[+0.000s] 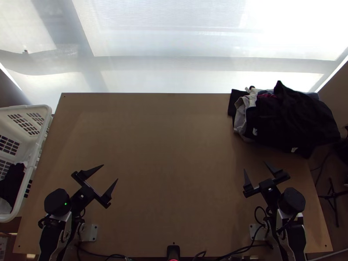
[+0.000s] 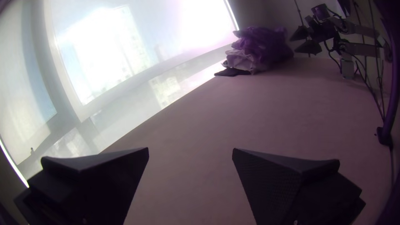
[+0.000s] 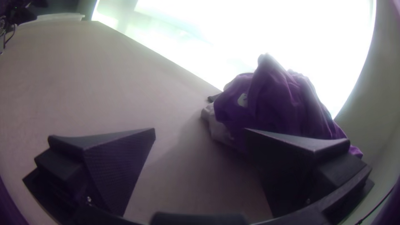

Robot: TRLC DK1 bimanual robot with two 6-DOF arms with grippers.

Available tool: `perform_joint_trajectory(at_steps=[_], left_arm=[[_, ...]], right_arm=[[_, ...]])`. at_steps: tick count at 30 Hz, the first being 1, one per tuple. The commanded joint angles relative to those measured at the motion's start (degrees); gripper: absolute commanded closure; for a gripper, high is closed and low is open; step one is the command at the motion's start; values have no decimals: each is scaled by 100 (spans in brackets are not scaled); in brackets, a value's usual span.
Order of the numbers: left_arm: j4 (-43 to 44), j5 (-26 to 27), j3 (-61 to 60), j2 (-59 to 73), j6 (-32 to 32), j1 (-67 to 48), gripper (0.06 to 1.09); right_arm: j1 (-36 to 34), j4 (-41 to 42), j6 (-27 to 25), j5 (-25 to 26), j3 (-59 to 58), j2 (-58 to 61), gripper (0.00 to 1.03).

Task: Fold the t-shirt

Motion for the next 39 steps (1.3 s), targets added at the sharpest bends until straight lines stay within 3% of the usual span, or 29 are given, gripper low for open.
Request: perform_joint_trajectory(at_steps=[1, 8, 11, 16, 19, 26, 32, 36, 39], left_arm=[[-33, 11, 10, 19, 11, -381, 11], [-24, 11, 10, 98, -59, -1067, 10], [152, -50, -16, 27, -454, -1049, 10], [653, -894, -16, 1, -832, -891, 10], [907, -885, 116, 124, -1043, -469, 11], [1277, -841, 1469, 2436, -1623, 199, 10], [477, -876, 3209, 3490, -1896, 1438, 10], [-508, -912, 4255, 3807, -1966, 2423, 10], [-947, -912, 4932, 4070, -1949, 3495, 11]], right_arm=[[-159, -21, 23, -45, -7, 67, 5], [-159, 14, 94, -54, -7, 340, 5], [-247, 22, 138, -45, -16, 296, 5], [-519, 66, 234, -45, -7, 6, 5], [-625, 286, 217, -45, 2, -56, 5], [-616, 770, 23, 509, 90, -73, 5], [-669, 1279, -328, 614, 520, 384, 5], [-669, 1455, -126, 843, 1443, 1641, 5], [-686, 1016, 226, 1097, 2586, 2836, 5]])
